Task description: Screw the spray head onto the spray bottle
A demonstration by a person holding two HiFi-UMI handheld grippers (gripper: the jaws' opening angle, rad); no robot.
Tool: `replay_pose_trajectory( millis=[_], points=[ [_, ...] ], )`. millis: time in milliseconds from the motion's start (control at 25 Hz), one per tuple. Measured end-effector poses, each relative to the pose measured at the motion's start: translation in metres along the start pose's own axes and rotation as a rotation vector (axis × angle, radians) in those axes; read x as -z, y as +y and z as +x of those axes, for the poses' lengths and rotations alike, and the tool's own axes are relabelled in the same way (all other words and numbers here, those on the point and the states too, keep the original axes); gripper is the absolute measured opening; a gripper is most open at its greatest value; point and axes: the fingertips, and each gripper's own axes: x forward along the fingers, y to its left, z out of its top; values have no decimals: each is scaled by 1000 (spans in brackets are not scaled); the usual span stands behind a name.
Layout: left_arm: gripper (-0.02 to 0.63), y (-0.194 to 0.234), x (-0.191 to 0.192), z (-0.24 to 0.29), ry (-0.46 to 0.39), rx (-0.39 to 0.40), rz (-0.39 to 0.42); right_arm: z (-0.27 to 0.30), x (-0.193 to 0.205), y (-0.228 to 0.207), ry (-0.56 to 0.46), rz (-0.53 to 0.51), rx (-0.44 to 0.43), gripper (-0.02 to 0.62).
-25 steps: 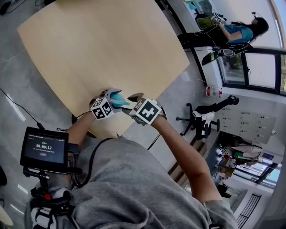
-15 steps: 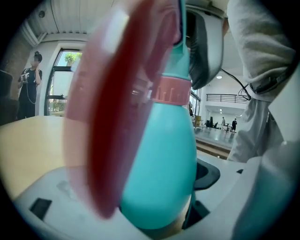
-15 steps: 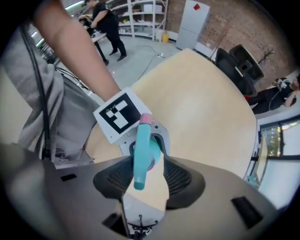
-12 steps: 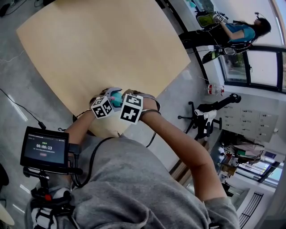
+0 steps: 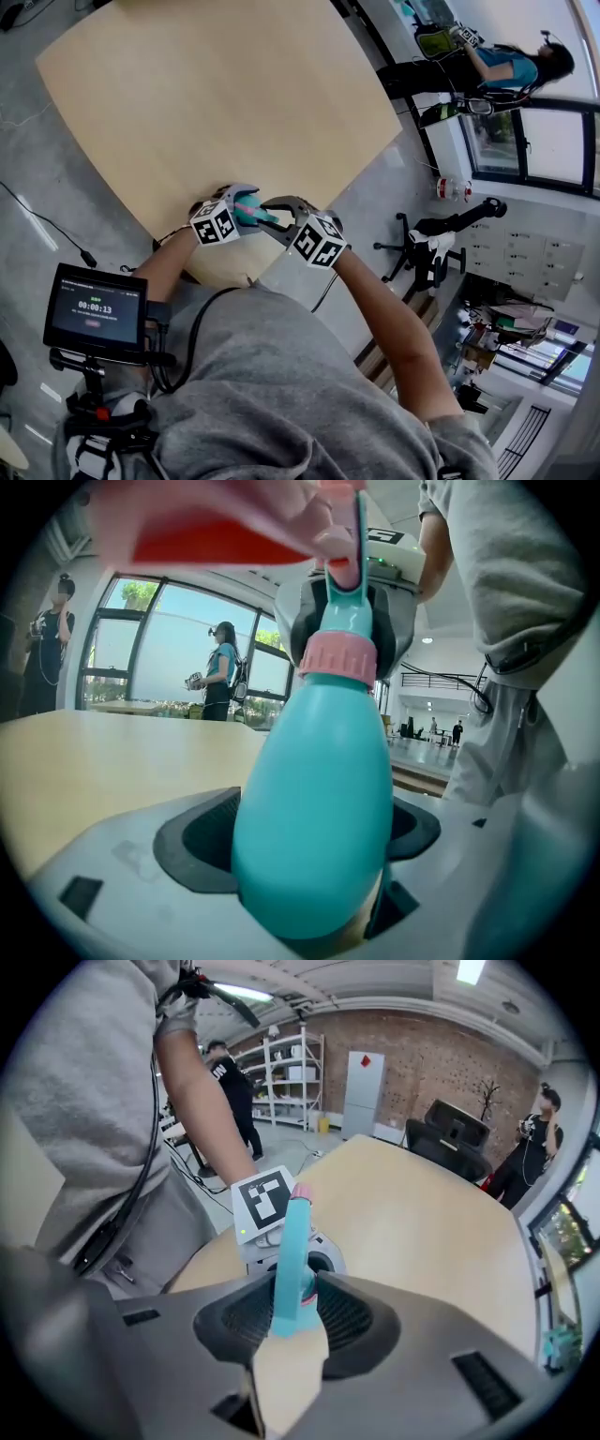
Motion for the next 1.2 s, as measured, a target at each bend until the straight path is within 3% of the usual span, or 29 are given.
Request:
replay_pose_trajectory(
  millis=[320,400,480,560,760,840,960,1120,1200],
  points=[
    [394,-5,6,-6,15,67,24,5,-3,5,-41,-96,-112,126],
    [394,-4,7,-8,16,67,19,7,-5,4,-52,-65,-116,127],
    [394,-2,6,-8,10,34,9,5,-8,1,-107,65,-62,127],
    [394,2,2,-5,-8,-49,-16,0,-6,-4,-195,261,58,126],
    [394,23,-10,-8,-48,-438,-163,-16,0,-13,-347,688,503,126],
    [394,32,-10,-17,-44,-571,-233,-16,-2,-15,-407,844,625,127],
    [394,31,-7,-22,-42,-588,-241,-14,-4,-13,-429,898,642,127],
    [394,26,-4,-18,-50,-527,-215,-10,-9,-7,-371,815,581,134],
    [394,22,0,-14,-44,-503,-207,-7,-10,2,-332,743,531,179]
  ],
)
